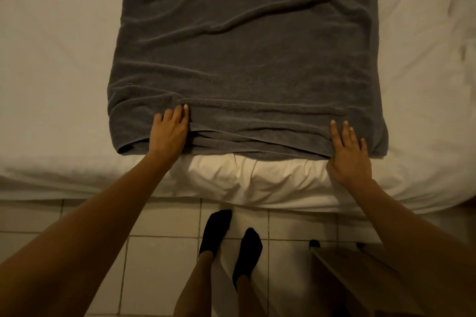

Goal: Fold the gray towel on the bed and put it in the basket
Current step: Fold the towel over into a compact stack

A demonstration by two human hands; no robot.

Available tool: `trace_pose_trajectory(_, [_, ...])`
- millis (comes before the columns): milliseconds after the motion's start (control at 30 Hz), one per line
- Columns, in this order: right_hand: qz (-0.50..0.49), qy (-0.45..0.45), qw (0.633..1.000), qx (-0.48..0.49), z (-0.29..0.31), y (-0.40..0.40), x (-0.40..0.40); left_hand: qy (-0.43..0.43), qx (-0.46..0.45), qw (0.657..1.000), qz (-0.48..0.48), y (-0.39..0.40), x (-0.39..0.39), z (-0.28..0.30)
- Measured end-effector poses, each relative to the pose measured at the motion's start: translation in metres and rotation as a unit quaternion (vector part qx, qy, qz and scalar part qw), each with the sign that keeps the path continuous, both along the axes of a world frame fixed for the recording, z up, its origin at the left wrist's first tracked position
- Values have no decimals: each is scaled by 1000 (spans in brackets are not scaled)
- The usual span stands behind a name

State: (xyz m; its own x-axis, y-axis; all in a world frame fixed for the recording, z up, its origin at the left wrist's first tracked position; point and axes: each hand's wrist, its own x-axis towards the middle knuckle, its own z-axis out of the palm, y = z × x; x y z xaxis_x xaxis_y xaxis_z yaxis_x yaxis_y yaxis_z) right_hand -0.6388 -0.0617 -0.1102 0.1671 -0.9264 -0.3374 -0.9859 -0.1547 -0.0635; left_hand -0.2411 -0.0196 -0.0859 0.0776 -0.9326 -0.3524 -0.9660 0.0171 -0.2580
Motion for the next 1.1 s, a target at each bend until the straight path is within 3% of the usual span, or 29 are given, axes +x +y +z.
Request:
trace_pose_trajectory(233, [63,-19,997,29,9,24,-20,56,-43,996,-62,60,17,3])
trace_pose_trajectory(433, [98,18,995,29,3,30,-28,127,-33,991,-34,98,21,-5])
trace_pose_trajectory(800, [107,36,988,-107,-3,-20,1,118,-98,986,-70,44,6,-20])
trace_pose_trajectory(1100, [94,38,993,-64,-4,-18,-26,83,-60,994,34,44,31,-27])
